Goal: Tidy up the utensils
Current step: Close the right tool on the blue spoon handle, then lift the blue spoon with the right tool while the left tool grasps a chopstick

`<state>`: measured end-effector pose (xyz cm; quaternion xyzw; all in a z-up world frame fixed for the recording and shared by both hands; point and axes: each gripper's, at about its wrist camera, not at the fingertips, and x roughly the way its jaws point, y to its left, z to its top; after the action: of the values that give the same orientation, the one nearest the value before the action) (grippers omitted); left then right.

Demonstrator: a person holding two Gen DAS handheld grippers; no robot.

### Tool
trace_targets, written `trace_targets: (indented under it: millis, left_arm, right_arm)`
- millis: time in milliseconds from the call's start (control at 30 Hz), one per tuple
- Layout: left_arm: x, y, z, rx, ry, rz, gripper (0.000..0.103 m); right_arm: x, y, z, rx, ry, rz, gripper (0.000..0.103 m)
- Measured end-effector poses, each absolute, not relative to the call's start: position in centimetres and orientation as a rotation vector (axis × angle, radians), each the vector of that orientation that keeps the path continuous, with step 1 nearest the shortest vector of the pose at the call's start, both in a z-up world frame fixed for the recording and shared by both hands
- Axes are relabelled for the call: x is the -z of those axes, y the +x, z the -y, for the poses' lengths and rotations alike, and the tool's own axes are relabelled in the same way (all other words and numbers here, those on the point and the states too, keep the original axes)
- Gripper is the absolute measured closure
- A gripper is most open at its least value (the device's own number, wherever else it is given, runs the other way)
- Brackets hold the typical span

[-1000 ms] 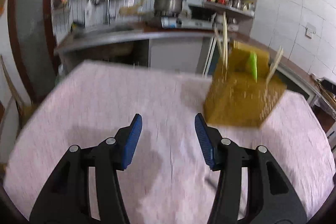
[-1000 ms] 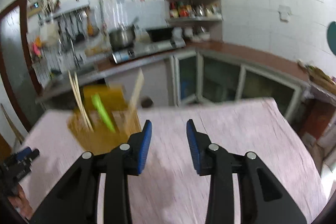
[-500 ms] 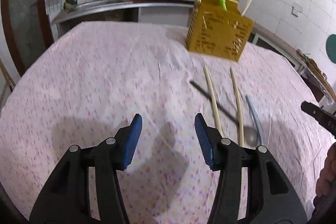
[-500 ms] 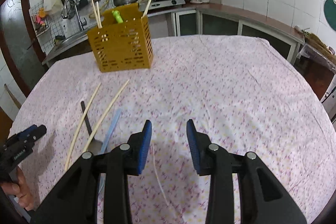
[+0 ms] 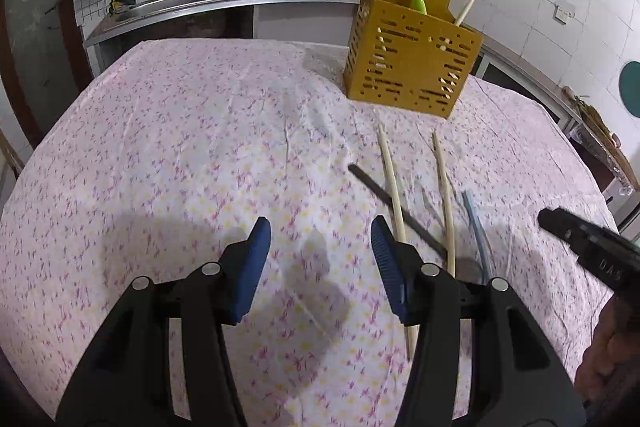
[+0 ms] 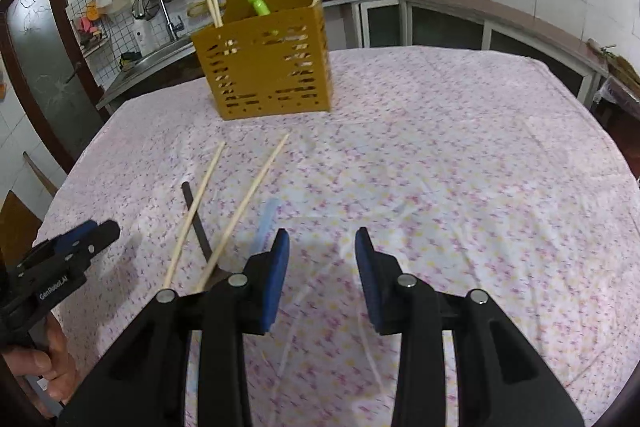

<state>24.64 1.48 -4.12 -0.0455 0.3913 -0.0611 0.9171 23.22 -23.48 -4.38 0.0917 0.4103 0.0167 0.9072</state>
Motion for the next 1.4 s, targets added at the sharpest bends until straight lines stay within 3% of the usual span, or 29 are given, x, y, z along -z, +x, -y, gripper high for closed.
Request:
trace_targets:
  millis: [567,667,800,1267,1333,1400]
  left_arm:
    - [4.0,29.9,-0.2,0.123,-0.064,-0.833,0.052]
    - [4.2,31.0,0.7,0.138,-0.057,-0.847,0.052]
    - [4.5,32.5,2.3,0.154,-0.035,-0.859,0.052]
    - [6.6,37.9,7.3,0.177,0.030,-0.964,0.053]
    - [7.4,38.5,7.7,0.174,0.038,-0.998,0.063]
    - [7.7,38.7,8.0,0.166,0.062,-0.995,0.066]
  right_arm:
    - [8.0,29.1,18.6,-0.065,0.141,-0.987,0.070]
    - [8.6,29.4,18.3,-0.070,0.107,-0.995,0.090]
    - [8.5,30.2,19.6,-0.069,0.115,-1.000,0.096]
    - [8.9,33.3,24.4,-0.024,0.162,-0.993,0.096]
    - [8.9,33.6,24.5,-0.025,0.167,-0.992,0.096]
    - [9.0,33.8,24.8,-0.027,0.170,-0.993,0.096]
